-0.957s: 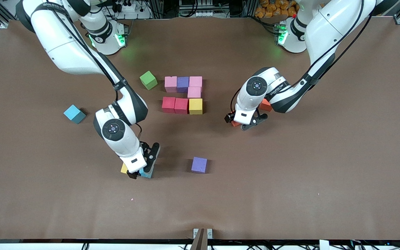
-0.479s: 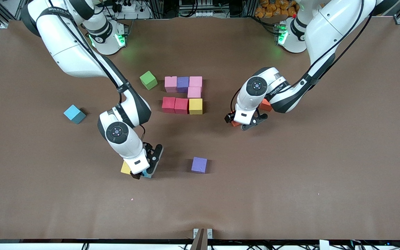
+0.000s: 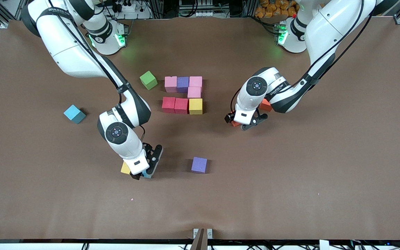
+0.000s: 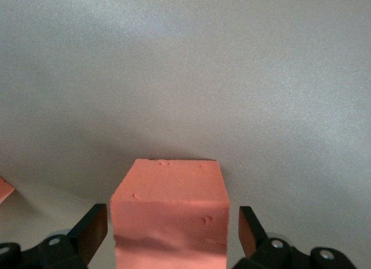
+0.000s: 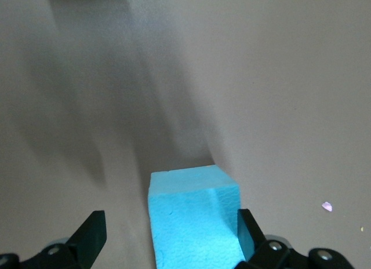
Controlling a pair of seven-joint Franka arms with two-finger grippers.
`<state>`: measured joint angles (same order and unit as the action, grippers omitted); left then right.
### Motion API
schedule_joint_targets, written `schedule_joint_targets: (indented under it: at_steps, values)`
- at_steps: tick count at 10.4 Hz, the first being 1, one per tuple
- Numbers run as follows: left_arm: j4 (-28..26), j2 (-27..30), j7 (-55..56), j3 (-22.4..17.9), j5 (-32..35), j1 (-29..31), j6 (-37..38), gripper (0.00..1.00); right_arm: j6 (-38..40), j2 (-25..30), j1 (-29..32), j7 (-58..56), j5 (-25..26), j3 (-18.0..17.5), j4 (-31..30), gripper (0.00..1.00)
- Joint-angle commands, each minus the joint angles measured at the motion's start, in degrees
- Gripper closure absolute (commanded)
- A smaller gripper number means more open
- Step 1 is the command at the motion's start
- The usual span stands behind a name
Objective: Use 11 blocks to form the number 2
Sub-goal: 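Carry the blue cube toward the figure with the right gripper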
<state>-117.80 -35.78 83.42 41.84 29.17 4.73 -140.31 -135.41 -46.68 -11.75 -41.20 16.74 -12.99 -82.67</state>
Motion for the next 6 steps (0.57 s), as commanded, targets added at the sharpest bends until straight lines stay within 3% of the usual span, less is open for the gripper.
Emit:
schedule_joint_targets:
  at_steps: [1, 6]
  values:
    - [0.2, 0.3, 1.0, 0.2, 1.8, -0.1, 0.7, 0.00, 1.0, -0.6, -0.7, -0.3, -1.0, 0.7, 2.1, 0.00]
    - [0.3, 0.2, 1.0, 0.2, 1.8, -0.2, 0.7, 0.00, 0.5, -1.8, -0.4, -0.6, -0.7, 1.0, 2.7, 0.00]
